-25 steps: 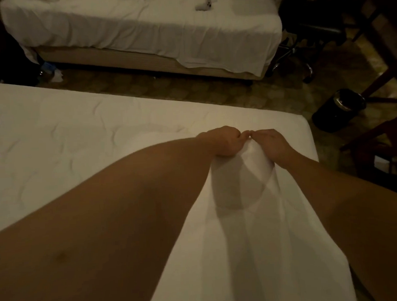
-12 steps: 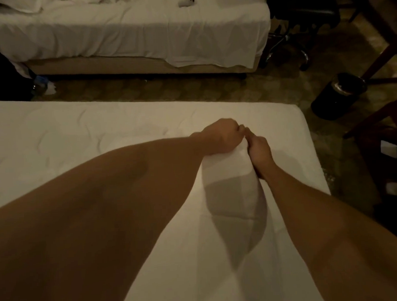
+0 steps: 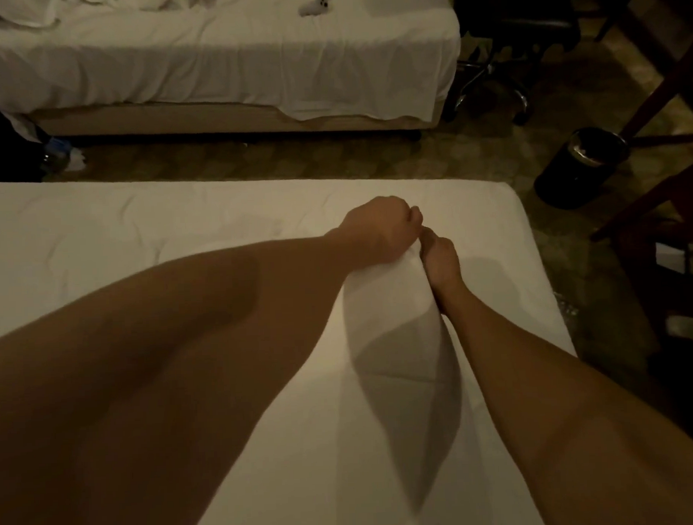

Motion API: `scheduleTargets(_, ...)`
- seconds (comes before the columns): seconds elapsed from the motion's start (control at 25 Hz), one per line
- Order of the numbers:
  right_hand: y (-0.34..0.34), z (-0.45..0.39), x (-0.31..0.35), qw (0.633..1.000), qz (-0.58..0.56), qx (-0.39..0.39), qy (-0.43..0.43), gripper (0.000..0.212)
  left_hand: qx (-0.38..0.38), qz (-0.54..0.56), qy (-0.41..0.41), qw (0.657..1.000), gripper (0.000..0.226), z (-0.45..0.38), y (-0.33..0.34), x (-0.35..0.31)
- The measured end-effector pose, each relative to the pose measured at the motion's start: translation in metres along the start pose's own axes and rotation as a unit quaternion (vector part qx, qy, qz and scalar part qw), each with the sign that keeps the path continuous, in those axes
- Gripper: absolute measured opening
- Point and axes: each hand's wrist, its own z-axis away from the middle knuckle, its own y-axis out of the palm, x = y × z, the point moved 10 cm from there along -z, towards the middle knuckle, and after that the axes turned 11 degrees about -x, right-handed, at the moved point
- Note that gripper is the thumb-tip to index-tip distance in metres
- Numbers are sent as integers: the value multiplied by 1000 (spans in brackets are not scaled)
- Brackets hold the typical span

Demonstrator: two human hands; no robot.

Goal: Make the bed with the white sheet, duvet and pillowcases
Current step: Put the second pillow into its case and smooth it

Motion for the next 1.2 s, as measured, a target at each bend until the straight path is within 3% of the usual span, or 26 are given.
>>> scheduleTargets(0.16, -23, 6, -1, 992, 55, -116, -5, 40, -112, -22, 17, 993, 37, 13, -27, -1)
scheduleTargets(0.24, -35, 31, 12, 977, 136, -147, -74, 40, -175, -15, 33, 984, 32, 26, -55, 13)
scheduleTargets(0.28, -35, 55, 25, 958, 202, -147, -139, 44, -198, -23, 36, 979, 36, 38, -69, 26)
scheduleTargets(0.36, -10, 121, 48, 886, 339, -106, -298, 54, -226, -56, 33, 972, 45, 78, -91, 60)
scheduleTargets(0.48, 54, 210, 24, 802, 422, 9, -424, 60, -145, -97, 7, 985, 53, 156, -81, 113)
scheduleTargets(0.6, 43, 221, -10, 791, 471, 4, -390, 64, -54, -116, -48, 991, 60, 241, -54, 157)
scheduleTargets(0.76, -19, 227, -37, 810, 528, -56, -249, 63, -33, -82, -131, 987, 66, 325, -50, 184)
scheduleTargets(0.84, -5, 281, -32, 812, 499, -55, -298, 65, -32, -60, -121, 990, 66, 349, -53, 169)
scheduleTargets(0.96, 35, 365, -49, 791, 477, 12, -382, 63, -21, -56, -89, 994, 65, 385, -51, 143)
scheduleTargets(1.04, 26, 387, -68, 788, 495, 26, -366, 64, -17, -64, -93, 994, 65, 414, -49, 143)
scheduleTargets(1.2, -39, 401, -103, 804, 512, -49, -297, 71, -11, -46, -127, 991, 68, 472, -47, 159)
